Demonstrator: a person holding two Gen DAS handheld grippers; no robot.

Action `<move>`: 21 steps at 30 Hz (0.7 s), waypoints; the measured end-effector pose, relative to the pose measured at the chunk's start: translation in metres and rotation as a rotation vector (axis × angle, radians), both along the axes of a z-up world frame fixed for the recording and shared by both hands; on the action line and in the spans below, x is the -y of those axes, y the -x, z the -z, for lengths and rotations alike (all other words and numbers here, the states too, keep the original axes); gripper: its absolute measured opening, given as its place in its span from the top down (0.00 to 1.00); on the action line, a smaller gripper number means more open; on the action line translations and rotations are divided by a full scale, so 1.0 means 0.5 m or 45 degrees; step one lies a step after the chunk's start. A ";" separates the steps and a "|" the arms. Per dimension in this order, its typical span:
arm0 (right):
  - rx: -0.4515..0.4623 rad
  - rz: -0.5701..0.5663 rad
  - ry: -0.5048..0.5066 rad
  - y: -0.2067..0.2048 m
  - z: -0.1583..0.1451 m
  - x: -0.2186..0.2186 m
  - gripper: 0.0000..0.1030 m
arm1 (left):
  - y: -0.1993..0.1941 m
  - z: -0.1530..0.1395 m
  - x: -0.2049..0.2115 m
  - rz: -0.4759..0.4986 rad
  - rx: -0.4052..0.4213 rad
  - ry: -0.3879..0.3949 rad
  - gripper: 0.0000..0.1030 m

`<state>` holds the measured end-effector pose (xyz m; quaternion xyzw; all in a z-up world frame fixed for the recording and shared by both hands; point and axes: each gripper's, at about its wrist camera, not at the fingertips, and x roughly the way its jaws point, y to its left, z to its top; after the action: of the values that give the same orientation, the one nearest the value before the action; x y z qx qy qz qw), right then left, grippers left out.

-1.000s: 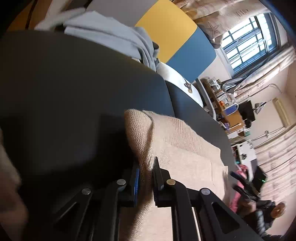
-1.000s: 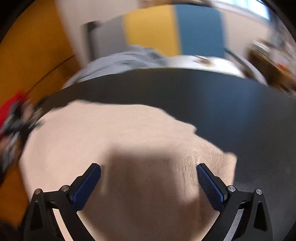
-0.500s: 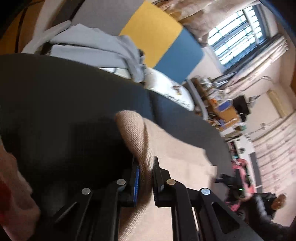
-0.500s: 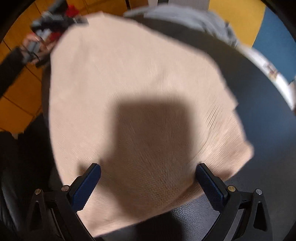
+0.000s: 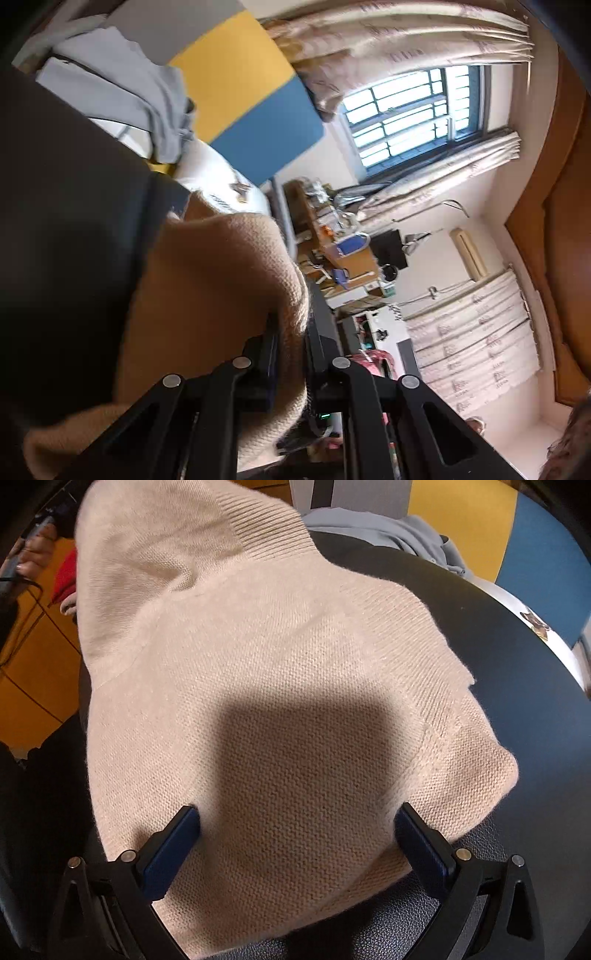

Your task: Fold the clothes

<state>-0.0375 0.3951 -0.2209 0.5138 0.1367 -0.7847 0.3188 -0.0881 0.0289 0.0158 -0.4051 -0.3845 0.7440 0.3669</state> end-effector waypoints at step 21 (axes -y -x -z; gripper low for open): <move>-0.177 0.098 0.191 -0.032 0.013 -0.027 0.00 | 0.005 0.195 -0.421 0.308 0.311 0.141 0.90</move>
<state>-0.0214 0.4086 -0.2273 0.4376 0.0794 -0.8382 0.3156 -0.0905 0.2395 -0.0818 -0.5552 -0.3331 0.6598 0.3814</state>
